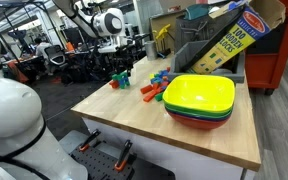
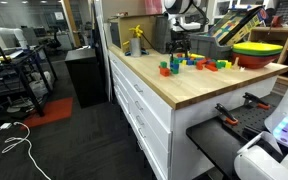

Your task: Put the green block on the stack of blocks on the left

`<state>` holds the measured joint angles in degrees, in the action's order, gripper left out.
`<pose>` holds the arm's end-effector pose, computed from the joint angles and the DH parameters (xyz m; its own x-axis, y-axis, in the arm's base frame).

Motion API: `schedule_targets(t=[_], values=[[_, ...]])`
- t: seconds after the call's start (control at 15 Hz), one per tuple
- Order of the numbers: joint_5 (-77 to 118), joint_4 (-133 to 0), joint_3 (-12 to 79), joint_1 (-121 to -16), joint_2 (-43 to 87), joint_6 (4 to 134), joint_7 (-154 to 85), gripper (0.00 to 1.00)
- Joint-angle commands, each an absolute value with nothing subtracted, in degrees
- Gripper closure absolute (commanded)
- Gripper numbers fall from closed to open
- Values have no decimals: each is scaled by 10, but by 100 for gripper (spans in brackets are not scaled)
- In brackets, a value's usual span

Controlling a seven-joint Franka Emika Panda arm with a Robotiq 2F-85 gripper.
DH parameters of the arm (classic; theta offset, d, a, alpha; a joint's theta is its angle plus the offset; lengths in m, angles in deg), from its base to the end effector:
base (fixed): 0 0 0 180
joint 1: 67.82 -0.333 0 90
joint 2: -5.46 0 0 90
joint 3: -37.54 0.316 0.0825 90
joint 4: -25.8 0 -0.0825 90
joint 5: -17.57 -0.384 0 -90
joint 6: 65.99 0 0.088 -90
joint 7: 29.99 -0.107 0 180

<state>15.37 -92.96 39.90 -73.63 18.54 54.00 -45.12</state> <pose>0.5513 0.0807 0.3048 0.9676 -0.1423 -0.2084 -0.1419 -0.9897 0.0171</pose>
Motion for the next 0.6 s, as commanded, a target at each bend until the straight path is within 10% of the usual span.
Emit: schedule_targets(t=[0.0, 0.53], values=[[164, -944, 396, -737, 173, 547, -465, 0], [138, -938, 402, -732, 171, 543, -447, 0]])
